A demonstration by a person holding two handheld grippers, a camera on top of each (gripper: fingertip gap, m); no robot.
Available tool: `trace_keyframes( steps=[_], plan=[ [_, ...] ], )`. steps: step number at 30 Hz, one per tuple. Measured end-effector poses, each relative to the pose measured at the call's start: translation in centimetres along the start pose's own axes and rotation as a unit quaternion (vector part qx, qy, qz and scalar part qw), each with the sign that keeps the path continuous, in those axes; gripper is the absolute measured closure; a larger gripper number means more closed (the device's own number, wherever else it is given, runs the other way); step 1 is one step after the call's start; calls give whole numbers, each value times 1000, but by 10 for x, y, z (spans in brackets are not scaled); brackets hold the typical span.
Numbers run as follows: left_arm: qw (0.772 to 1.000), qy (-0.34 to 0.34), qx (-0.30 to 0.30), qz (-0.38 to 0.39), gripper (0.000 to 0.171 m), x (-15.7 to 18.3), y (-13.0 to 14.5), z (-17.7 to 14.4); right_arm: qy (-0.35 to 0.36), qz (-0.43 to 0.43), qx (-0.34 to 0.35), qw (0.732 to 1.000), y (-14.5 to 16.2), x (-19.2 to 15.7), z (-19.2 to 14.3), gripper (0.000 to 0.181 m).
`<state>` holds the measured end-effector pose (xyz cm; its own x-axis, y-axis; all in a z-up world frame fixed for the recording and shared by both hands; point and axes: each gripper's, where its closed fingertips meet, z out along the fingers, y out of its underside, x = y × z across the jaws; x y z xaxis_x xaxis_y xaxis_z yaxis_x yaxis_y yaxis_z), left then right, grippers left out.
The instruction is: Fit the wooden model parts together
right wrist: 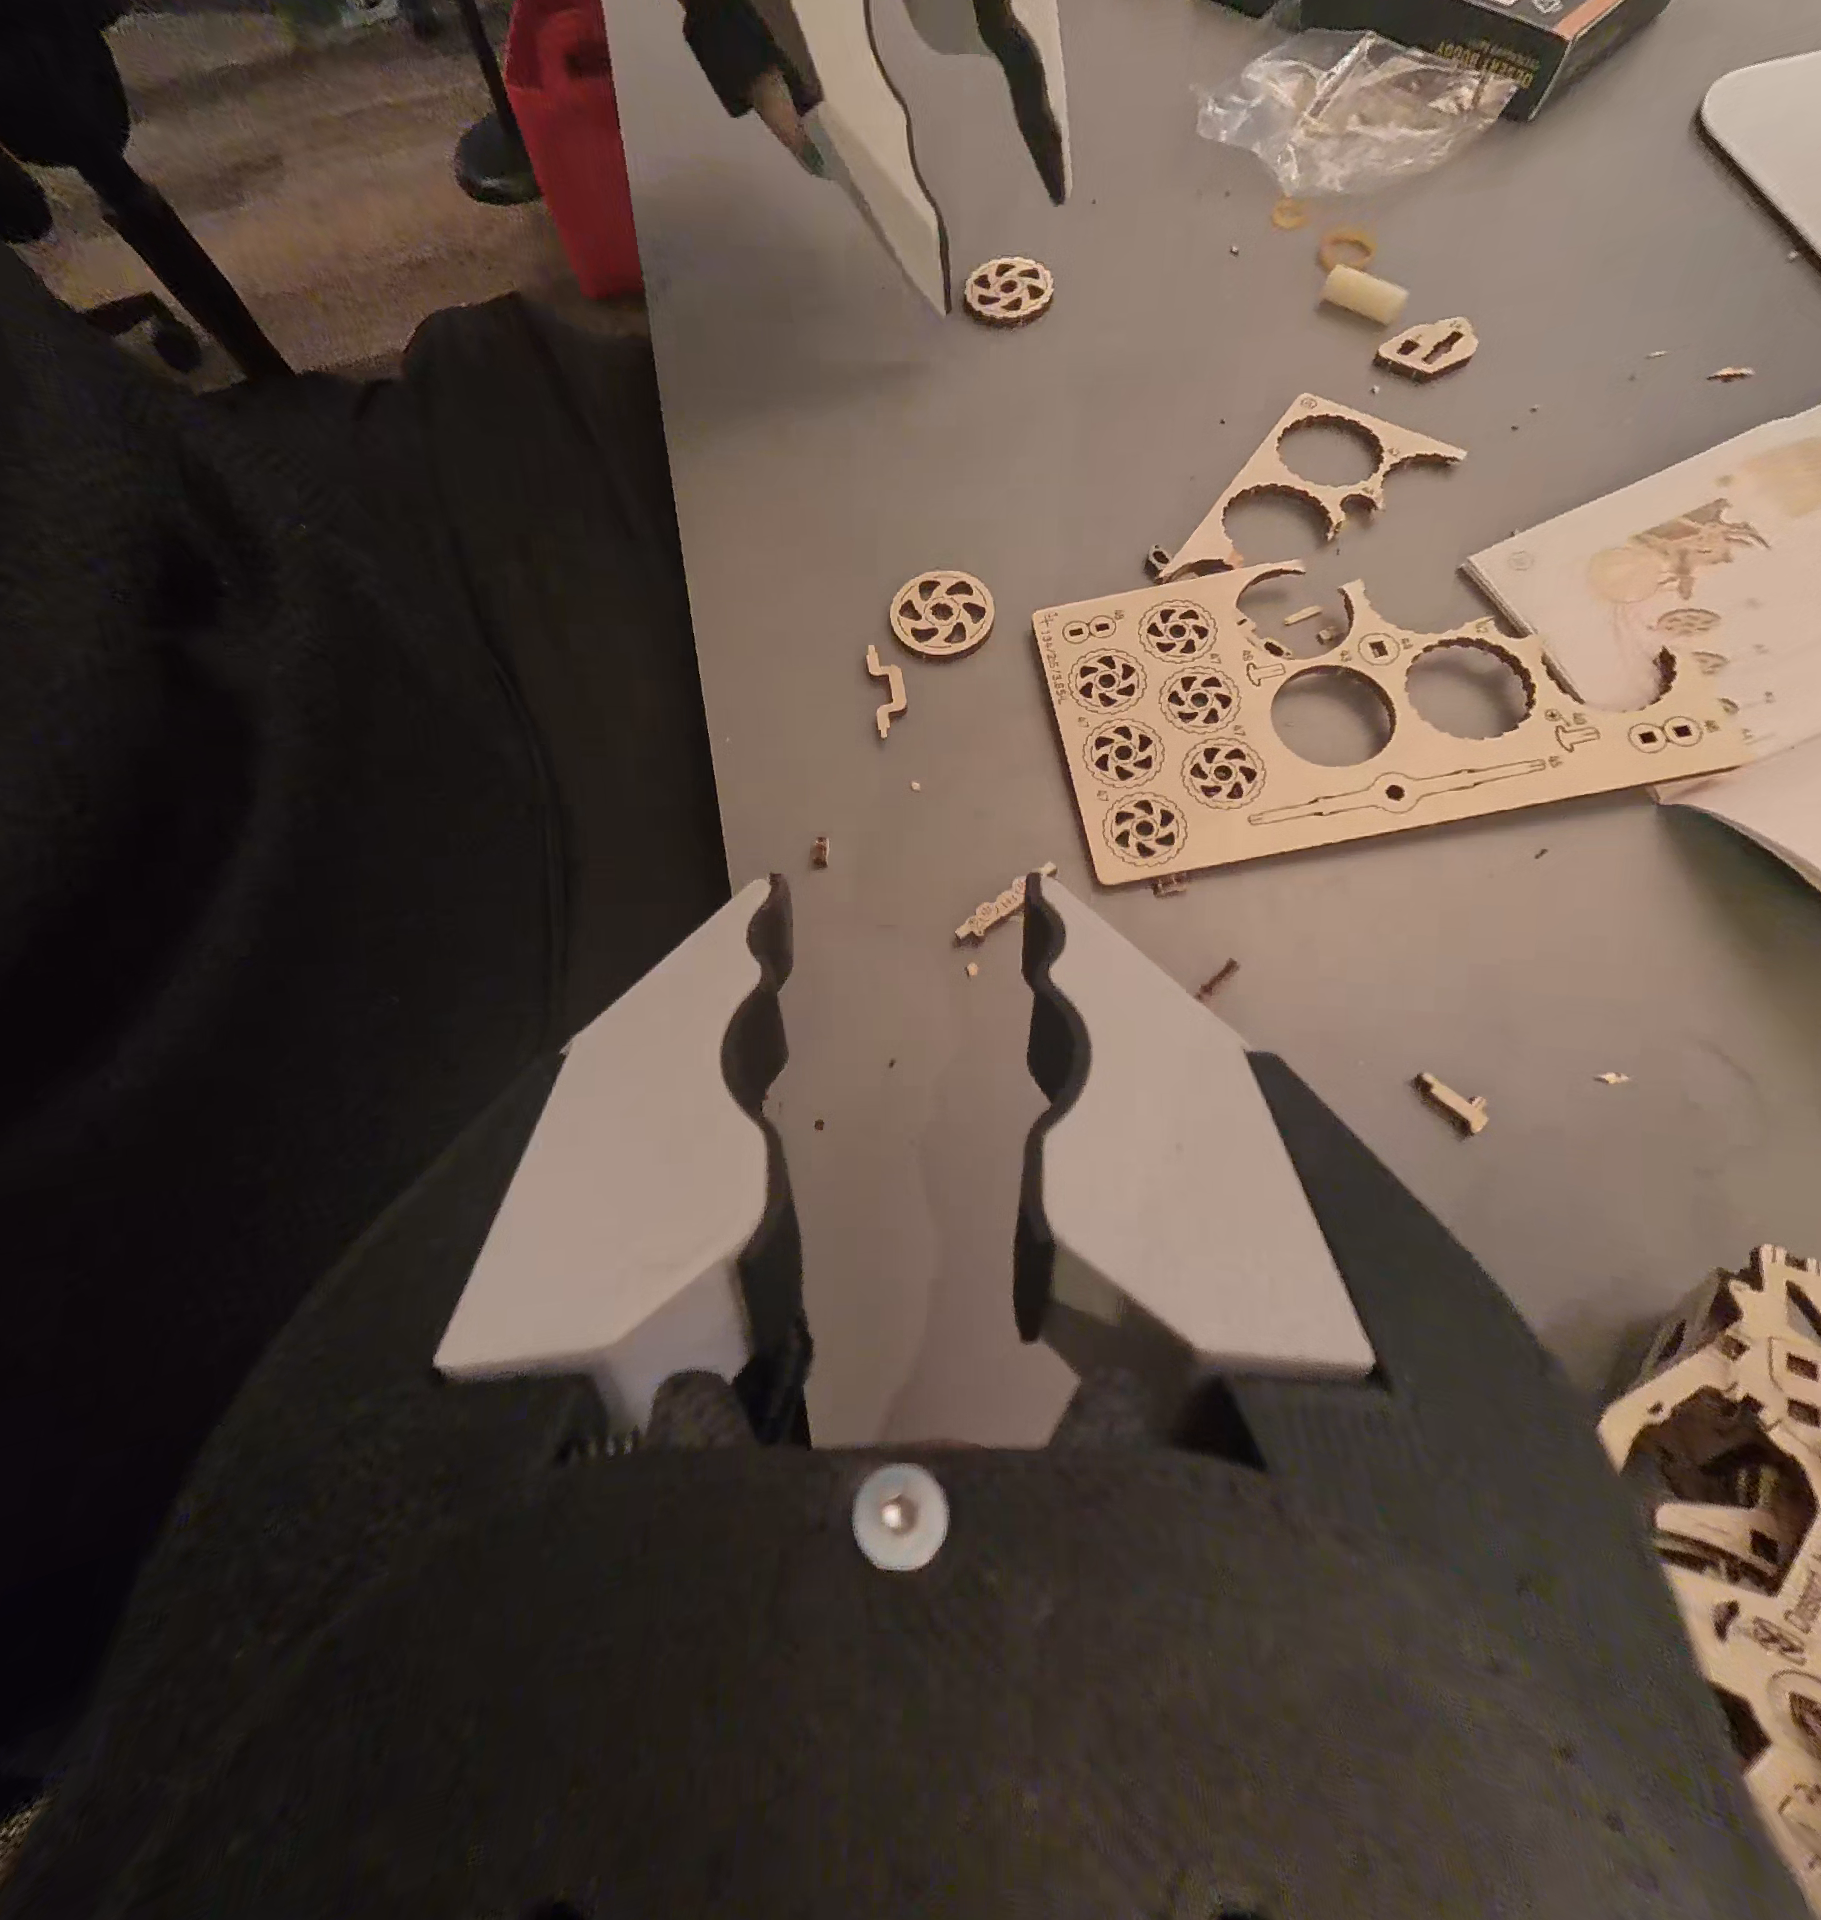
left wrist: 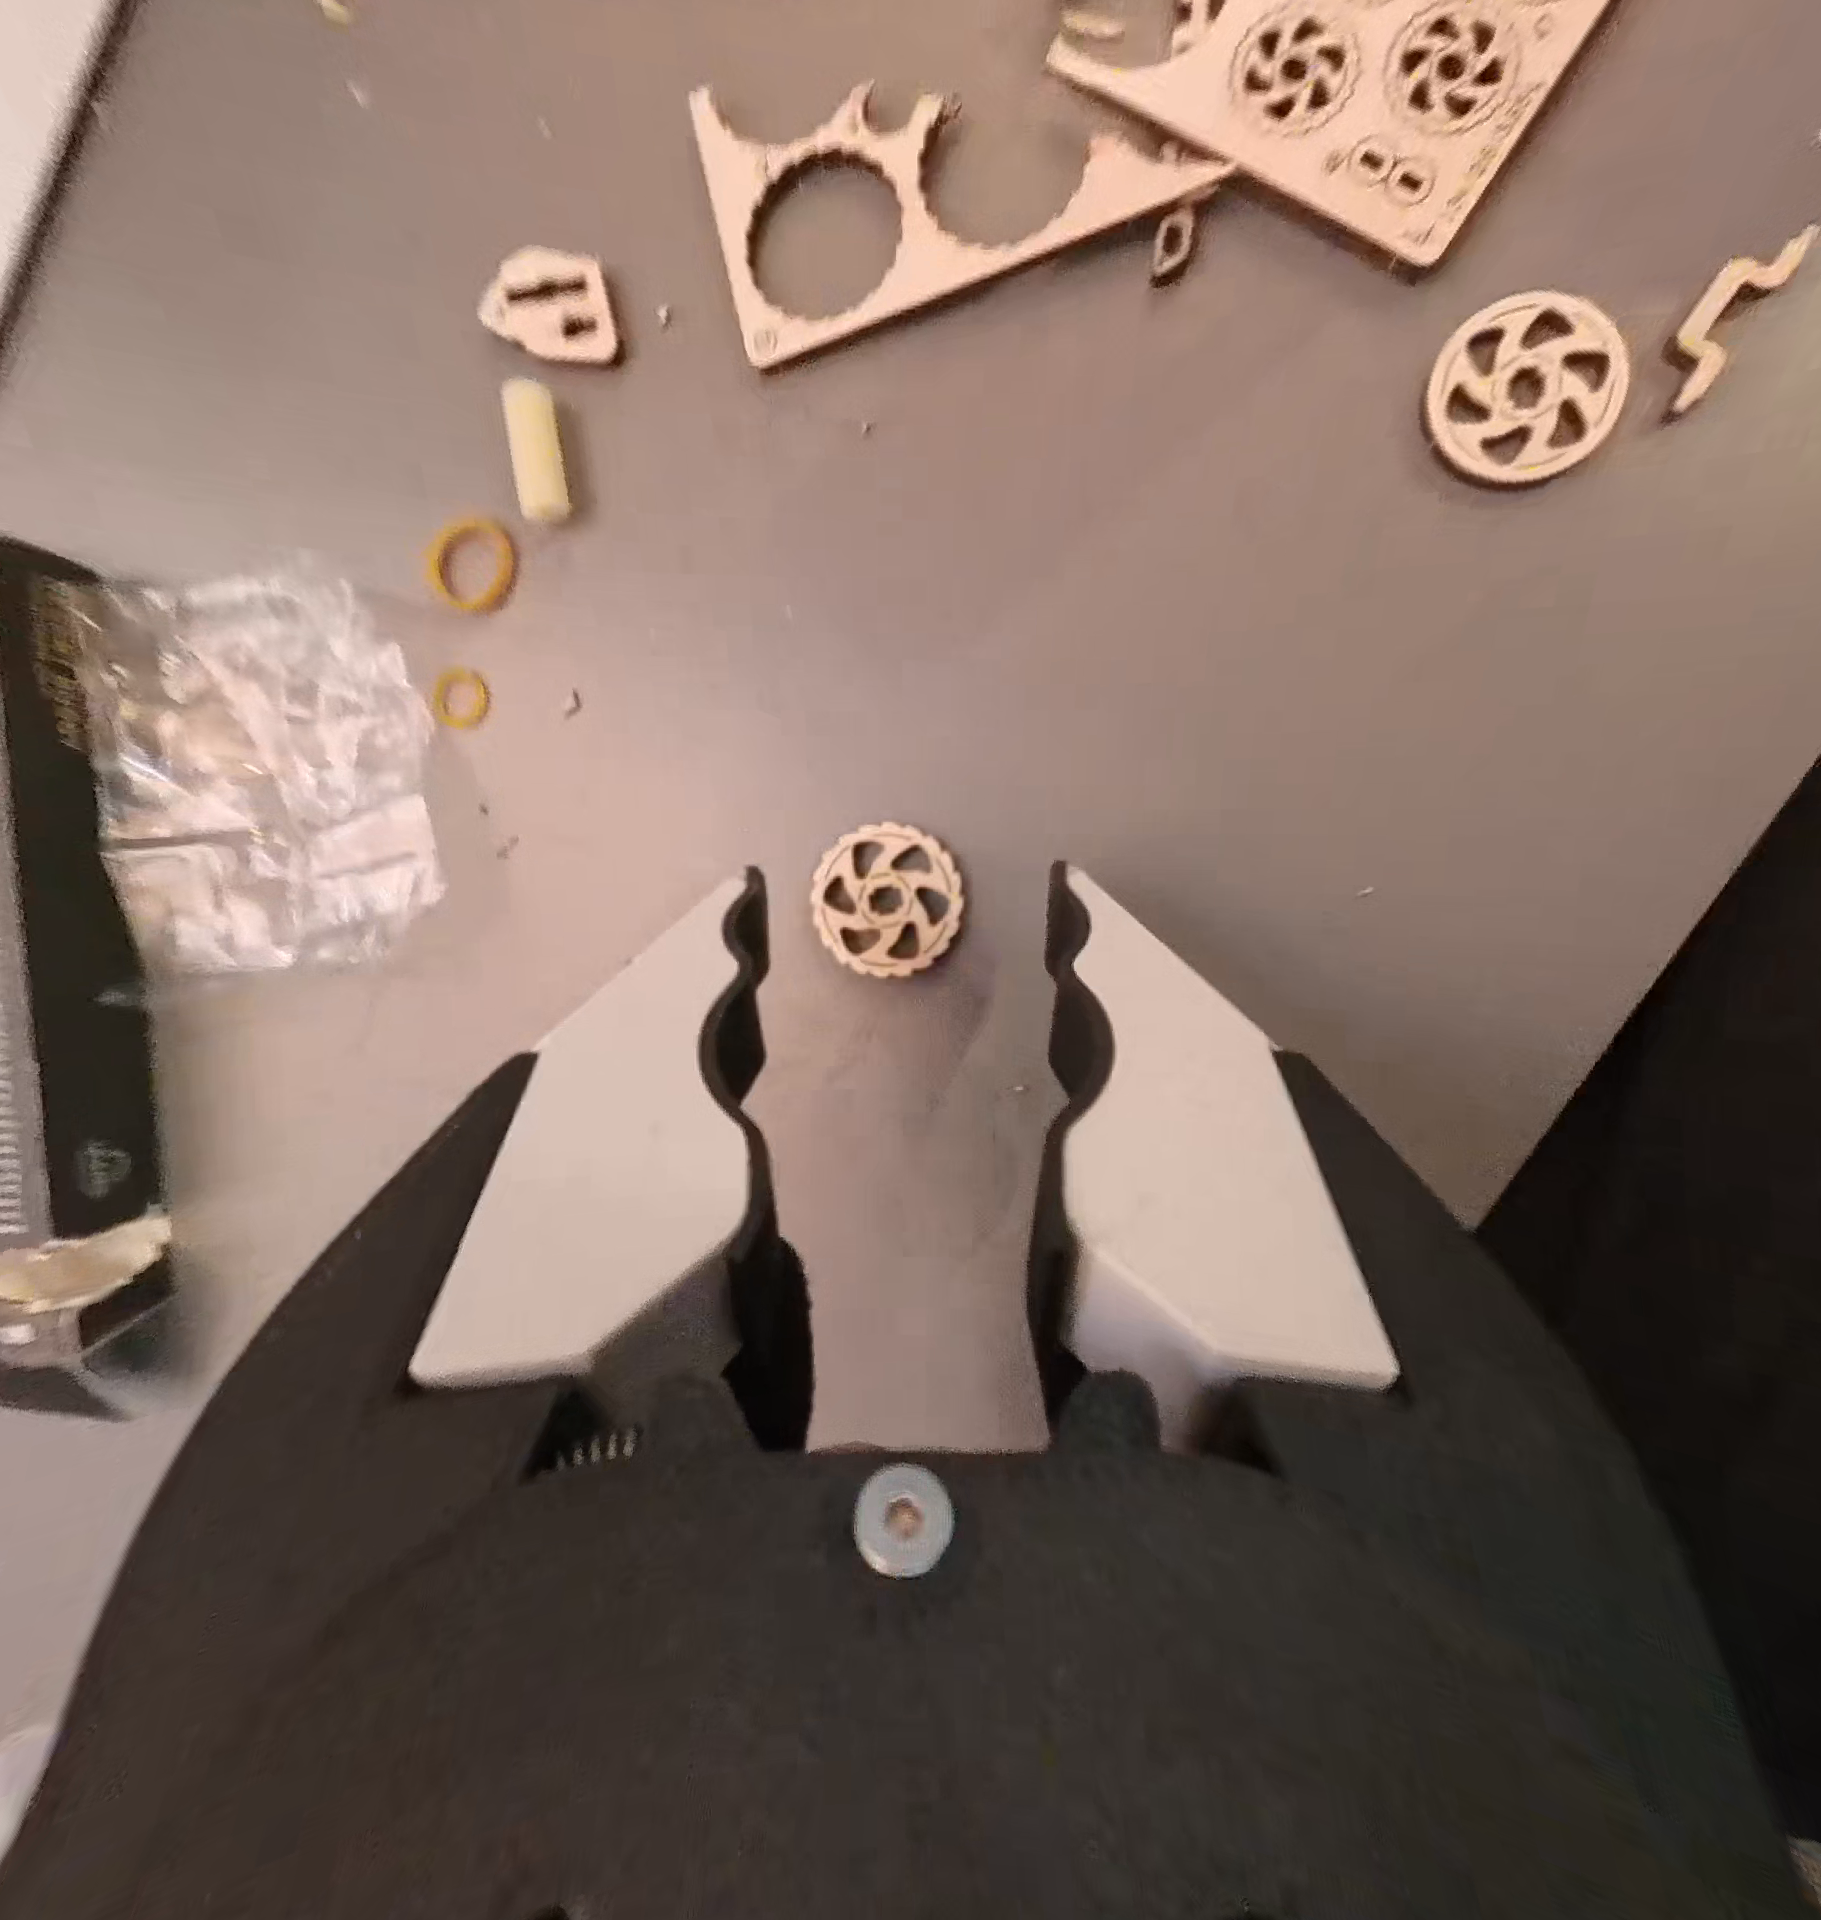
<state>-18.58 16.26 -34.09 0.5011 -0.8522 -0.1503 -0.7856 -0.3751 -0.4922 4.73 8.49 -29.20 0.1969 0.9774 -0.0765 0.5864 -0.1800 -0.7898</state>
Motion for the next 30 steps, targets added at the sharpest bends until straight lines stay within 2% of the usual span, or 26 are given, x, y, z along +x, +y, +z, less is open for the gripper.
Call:
trace_keyframes(
  steps=[3, 7, 11, 13, 14, 21, 23, 25, 30],
  plan=[
    [1000, 17, 8, 17, 123, 11, -5, 5, 1, 6, -1, 1000, 3, 1, -4, 139],
    [988, 92, 63, 104, 126, 68, -55, 4, -4, 16, 9, 1000, 4, 1, -6, 138],
    [975, 140, 46, 168, 129, 106, -74, 27, 0, 19, 15, 1000, 3, 2, -7, 139],
    [973, 160, 36, 163, 133, 113, -75, 37, 5, 19, 18, 1000, 3, 2, -12, 139],
    [970, 176, 39, 161, 141, 117, -76, 38, 8, 20, 18, 1000, 5, 2, -14, 139],
    [972, 177, 51, 144, 142, 114, -84, 42, 25, 43, 40, 998, 15, 7, -31, 140],
    [976, 165, 65, 127, 142, 106, -93, 39, 43, 49, 51, 997, 16, 13, -42, 140],
    [975, 171, 96, 106, 143, 103, -120, 27, 70, 53, 73, 993, 16, 22, -60, 139],
    [959, 171, 184, 129, 142, 116, -224, 14, 169, 80, 132, 973, 27, 62, -120, 137]
  ],
)
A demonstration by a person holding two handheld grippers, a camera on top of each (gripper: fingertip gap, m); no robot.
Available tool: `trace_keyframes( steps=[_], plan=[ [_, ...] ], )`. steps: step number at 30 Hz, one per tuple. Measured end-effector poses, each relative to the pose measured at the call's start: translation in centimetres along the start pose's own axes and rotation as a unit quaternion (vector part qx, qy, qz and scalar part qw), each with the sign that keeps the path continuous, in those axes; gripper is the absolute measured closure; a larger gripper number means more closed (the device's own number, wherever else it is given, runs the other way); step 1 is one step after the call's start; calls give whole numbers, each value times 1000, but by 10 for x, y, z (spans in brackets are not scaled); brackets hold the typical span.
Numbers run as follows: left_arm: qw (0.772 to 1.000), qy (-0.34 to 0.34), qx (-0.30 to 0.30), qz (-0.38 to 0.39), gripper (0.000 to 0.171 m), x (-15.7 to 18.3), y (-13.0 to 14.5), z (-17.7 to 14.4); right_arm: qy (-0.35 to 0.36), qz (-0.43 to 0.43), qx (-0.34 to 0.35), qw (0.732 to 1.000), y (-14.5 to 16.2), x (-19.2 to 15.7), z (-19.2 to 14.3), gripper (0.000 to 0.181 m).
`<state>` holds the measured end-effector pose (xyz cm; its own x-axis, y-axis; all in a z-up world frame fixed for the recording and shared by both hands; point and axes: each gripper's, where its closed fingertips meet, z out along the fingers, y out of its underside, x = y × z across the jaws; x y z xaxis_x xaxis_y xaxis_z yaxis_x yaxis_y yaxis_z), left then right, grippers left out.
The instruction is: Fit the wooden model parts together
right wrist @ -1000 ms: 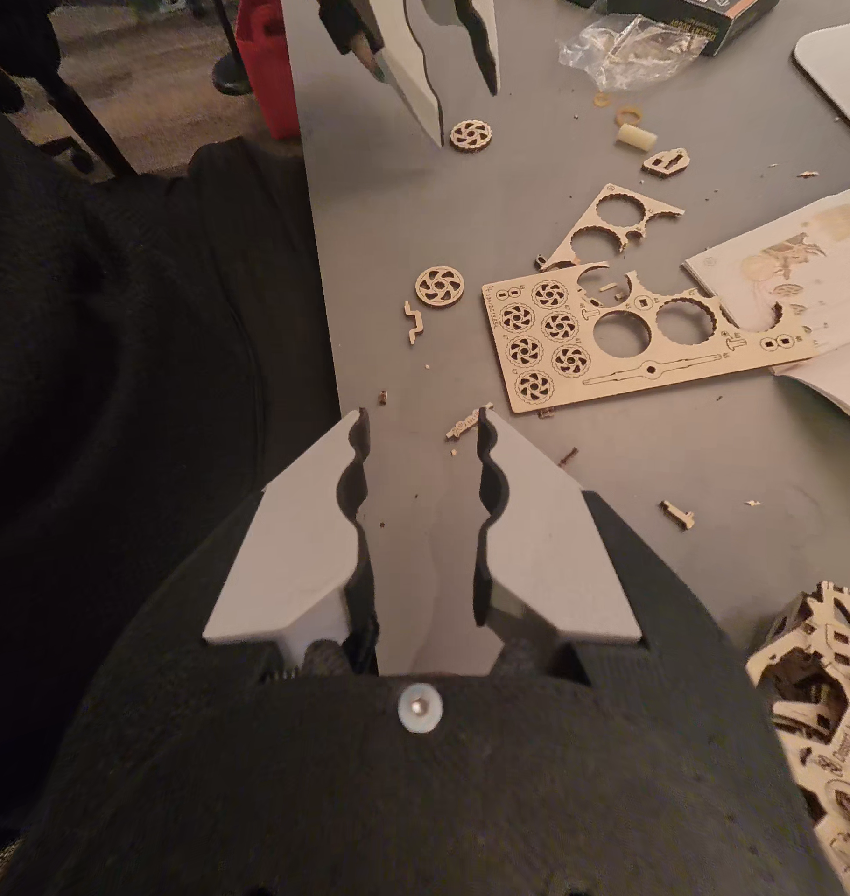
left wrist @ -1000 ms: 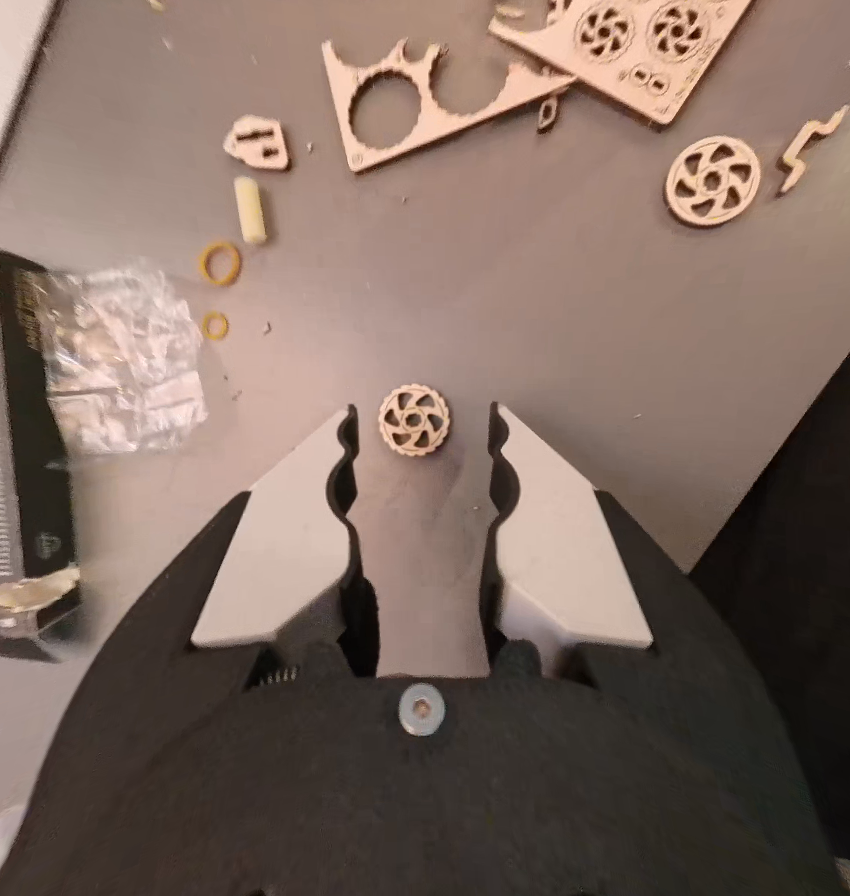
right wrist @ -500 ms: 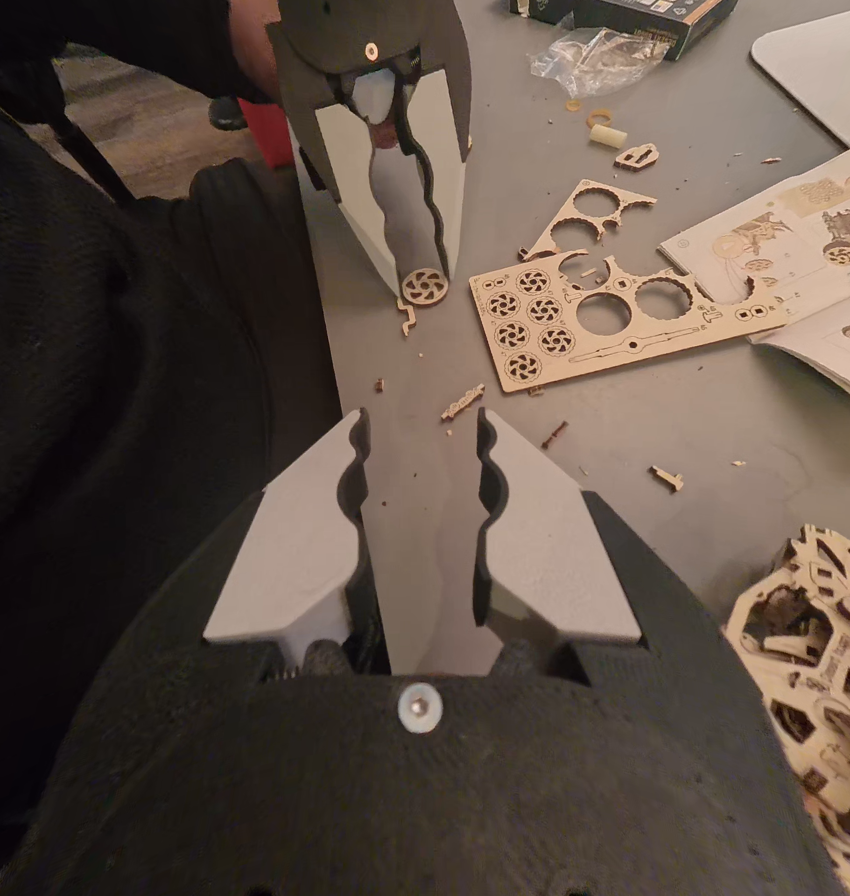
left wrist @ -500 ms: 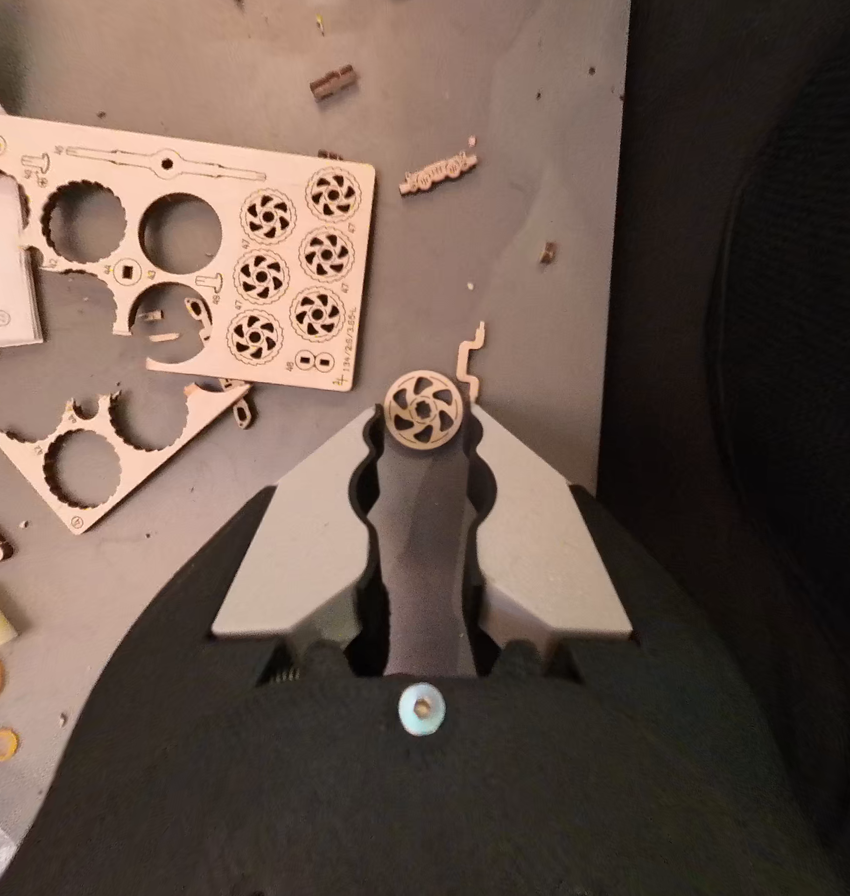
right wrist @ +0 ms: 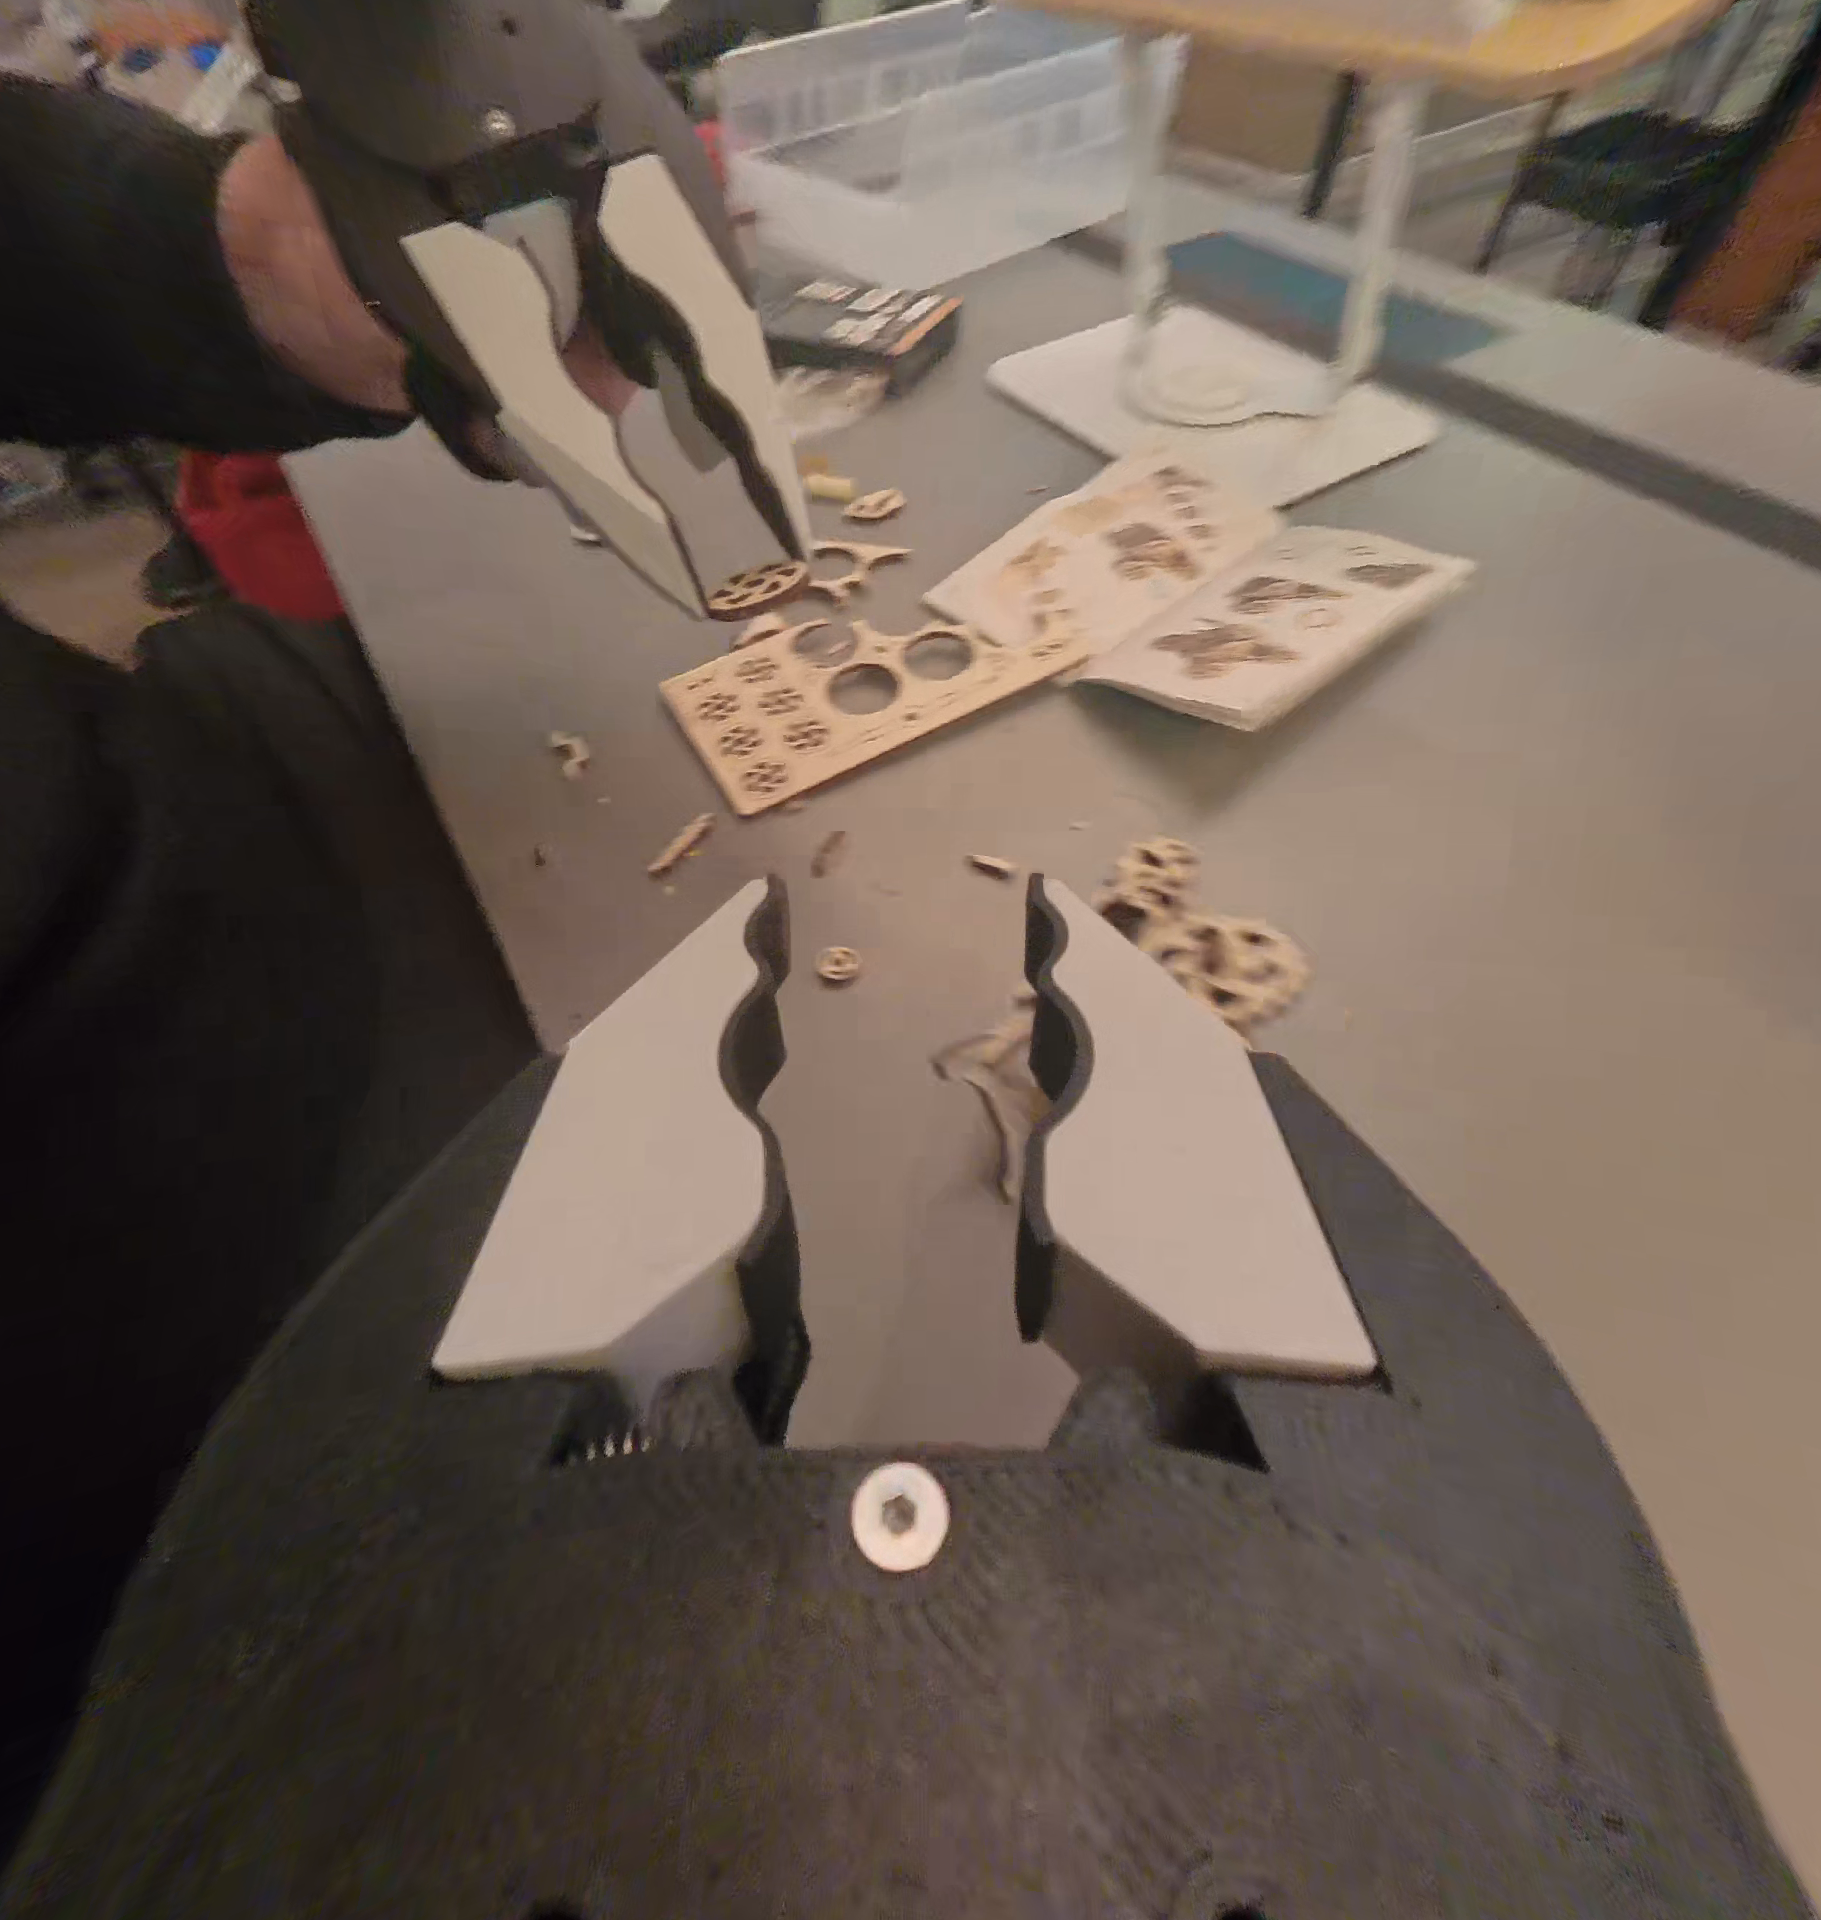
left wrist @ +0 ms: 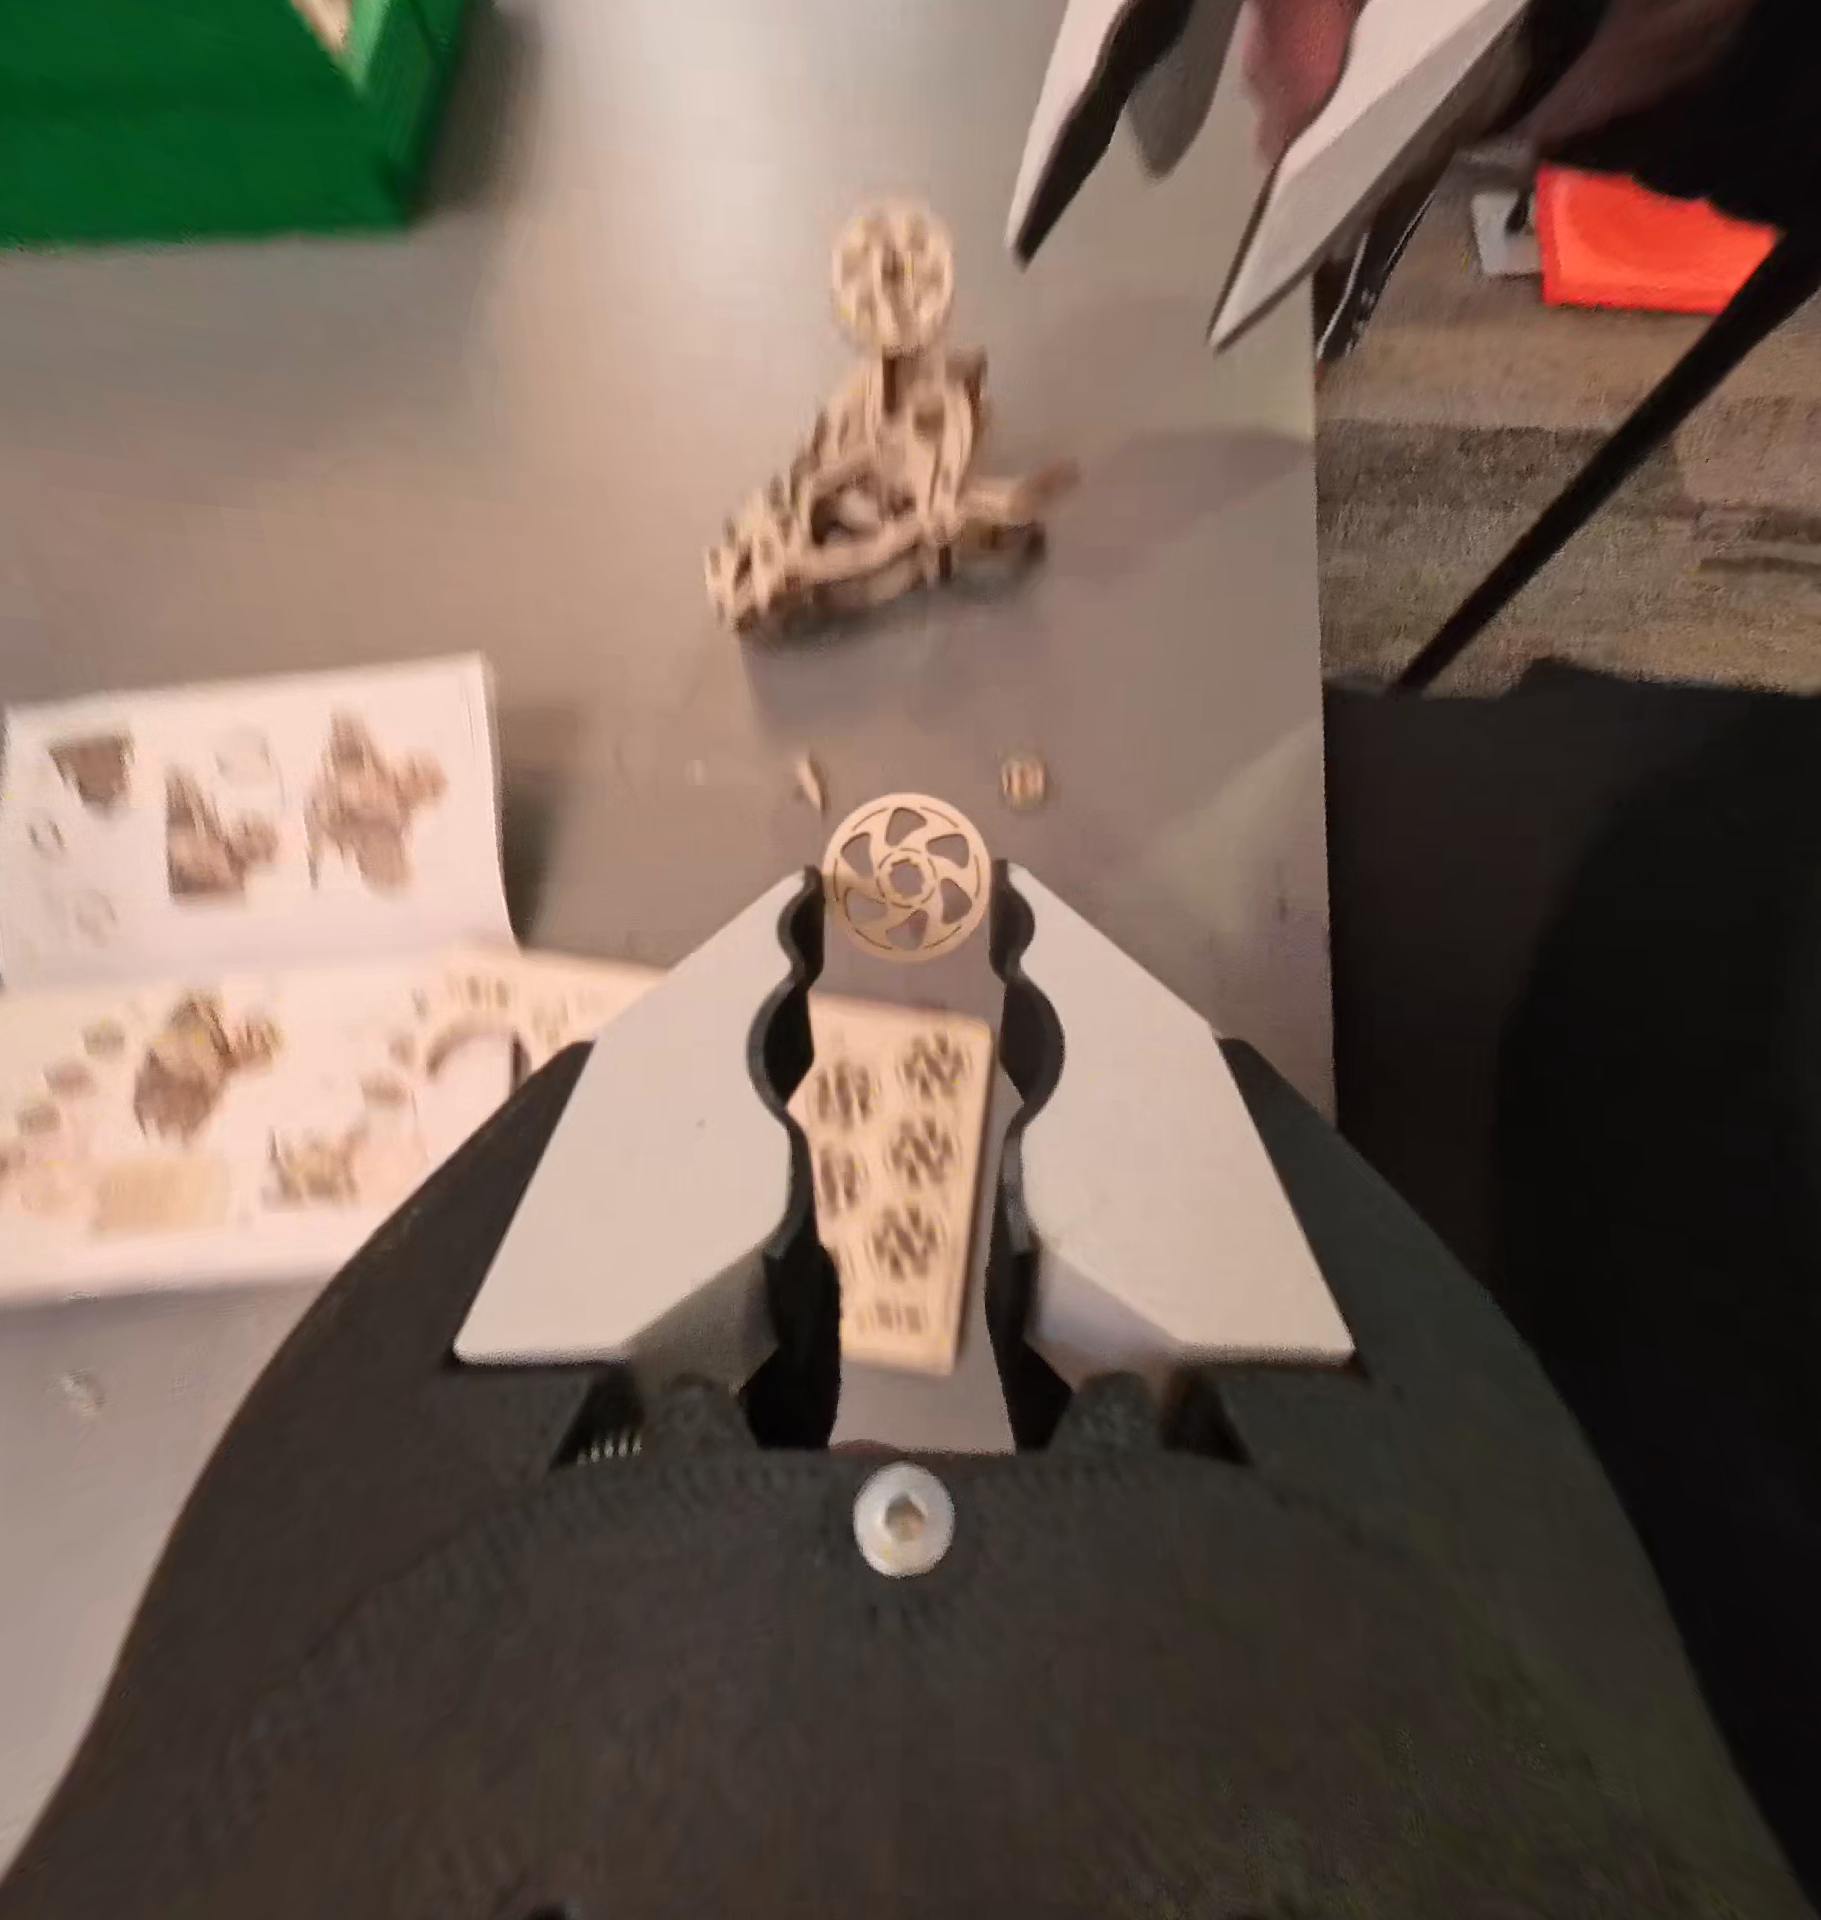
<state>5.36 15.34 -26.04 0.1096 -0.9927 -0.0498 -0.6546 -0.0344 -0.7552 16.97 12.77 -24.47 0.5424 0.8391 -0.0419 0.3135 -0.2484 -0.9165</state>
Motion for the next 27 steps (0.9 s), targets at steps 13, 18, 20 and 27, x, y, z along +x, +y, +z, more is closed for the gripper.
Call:
trace_keyframes(
  steps=[13, 18, 20, 27],
  plan=[
    [995, 6, 81, 65, 143, 0, -107, 113, 56, 29, 27, 998, 26, 69, -21, 126],
    [994, -9, 77, 73, 143, -2, -104, 121, 39, 35, 30, 998, 30, 70, -9, 126],
    [994, -12, 76, 72, 142, -4, -103, 123, 39, 35, 27, 998, 31, 71, -7, 126],
    [995, -2, 79, 65, 143, -3, -102, 125, 26, 41, 23, 999, 33, 69, -3, 127]
  ],
)
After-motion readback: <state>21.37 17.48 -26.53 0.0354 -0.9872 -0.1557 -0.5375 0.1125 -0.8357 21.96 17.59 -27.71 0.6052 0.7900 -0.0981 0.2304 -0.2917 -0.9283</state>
